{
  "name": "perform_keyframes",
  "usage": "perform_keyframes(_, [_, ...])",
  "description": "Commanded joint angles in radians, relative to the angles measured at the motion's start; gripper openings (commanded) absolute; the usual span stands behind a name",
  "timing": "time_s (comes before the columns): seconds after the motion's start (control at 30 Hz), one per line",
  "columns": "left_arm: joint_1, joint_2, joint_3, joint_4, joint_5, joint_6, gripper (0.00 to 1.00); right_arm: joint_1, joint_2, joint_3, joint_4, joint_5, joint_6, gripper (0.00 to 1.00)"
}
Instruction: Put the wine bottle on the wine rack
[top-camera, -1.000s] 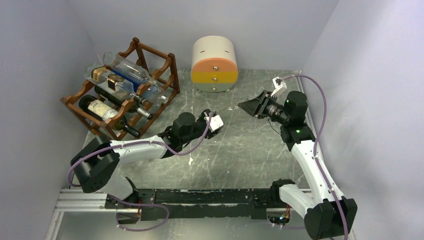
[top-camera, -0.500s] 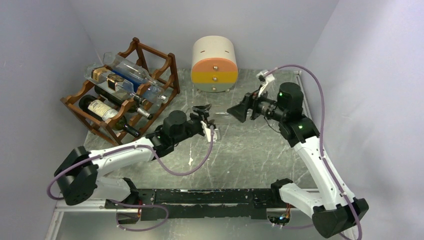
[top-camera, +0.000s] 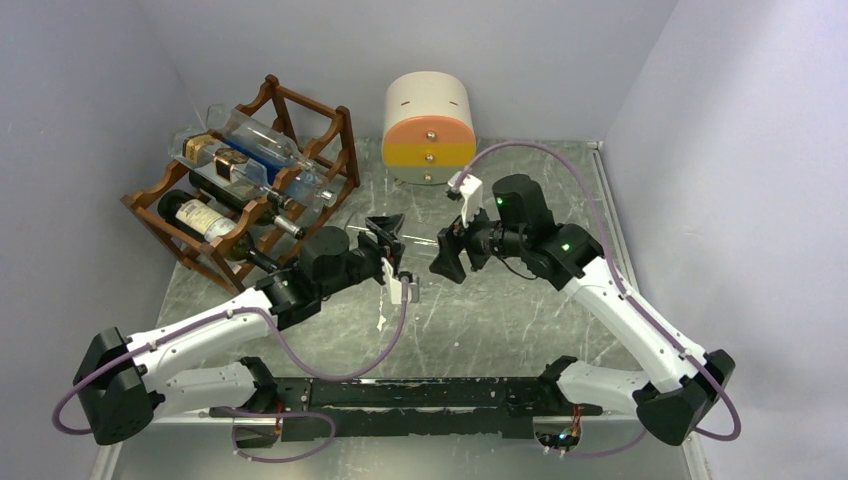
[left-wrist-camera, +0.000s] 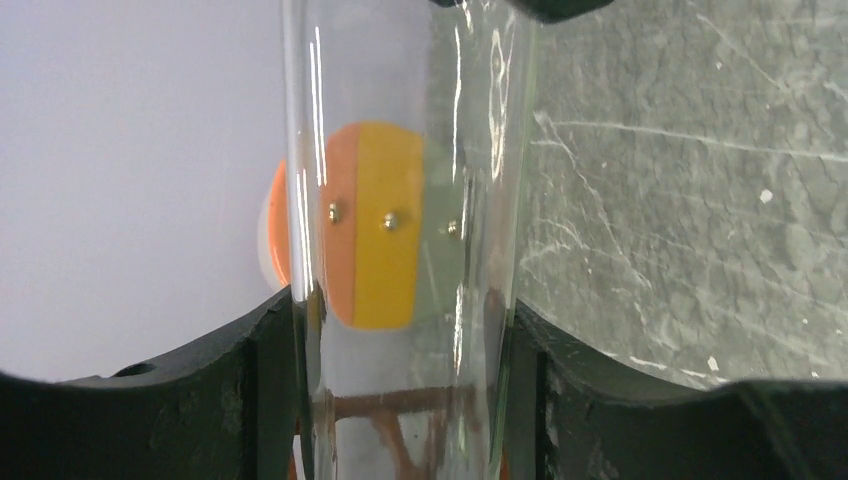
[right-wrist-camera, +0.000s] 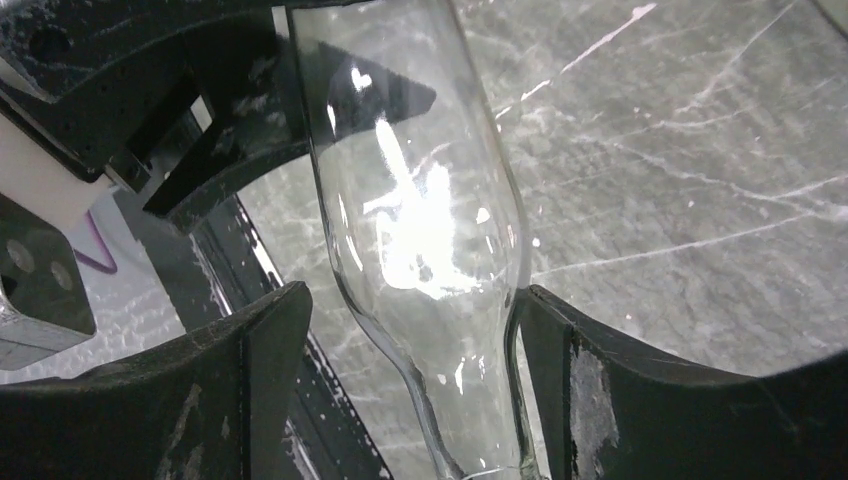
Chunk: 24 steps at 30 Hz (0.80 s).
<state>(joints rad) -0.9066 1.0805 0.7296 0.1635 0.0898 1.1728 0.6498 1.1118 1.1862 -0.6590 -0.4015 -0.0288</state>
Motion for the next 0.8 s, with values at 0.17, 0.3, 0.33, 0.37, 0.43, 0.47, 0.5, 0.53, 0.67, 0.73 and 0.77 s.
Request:
perform_keyframes(0.17, [-0.015,-0.048,0.028,0.053,0.110,0.070,0.07,0.075,0.016,0.041,-0.015,-0.065,-0.052,0.74])
perform_keyframes(0.3, [-0.017,-0.062,0.032,0.044,0.138,0.087,0.07,0.091,0.023,0.042,-0.008,-0.105,-0.066,0.63])
perform_keyframes(0.33, [-0.017,-0.064,0.033,0.044,0.142,0.090,0.07,0.096,0.027,0.044,-0.008,-0.107,-0.068,0.56])
perform_keyframes(0.37, [-0.017,-0.068,0.034,0.040,0.144,0.095,0.07,0.100,0.031,0.048,-0.011,-0.114,-0.071,0.47])
perform_keyframes(0.43, [-0.017,-0.073,0.039,0.035,0.150,0.098,0.07,0.107,0.038,0.052,-0.014,-0.128,-0.076,0.24])
perform_keyframes(0.47, [-0.018,-0.076,0.040,0.034,0.150,0.101,0.07,0.109,0.041,0.052,-0.011,-0.135,-0.076,0.13])
perform_keyframes(0.5, [-0.018,-0.078,0.041,0.034,0.152,0.104,0.08,0.112,0.042,0.054,-0.010,-0.137,-0.074,0.08])
perform_keyframes(0.53, [-0.017,-0.081,0.041,0.031,0.154,0.107,0.08,0.114,0.043,0.056,-0.011,-0.137,-0.072,0.09])
perform_keyframes(0.67, [-0.018,-0.085,0.041,0.025,0.153,0.129,0.08,0.121,0.045,0.064,-0.016,-0.124,-0.068,0.52])
perform_keyframes(0.73, [-0.017,-0.085,0.034,0.038,0.153,0.160,0.08,0.121,0.048,0.066,-0.016,-0.112,-0.066,0.62])
perform_keyframes(0.77, [-0.020,-0.082,0.029,0.059,0.151,0.191,0.08,0.122,0.049,0.067,-0.018,-0.109,-0.068,0.62])
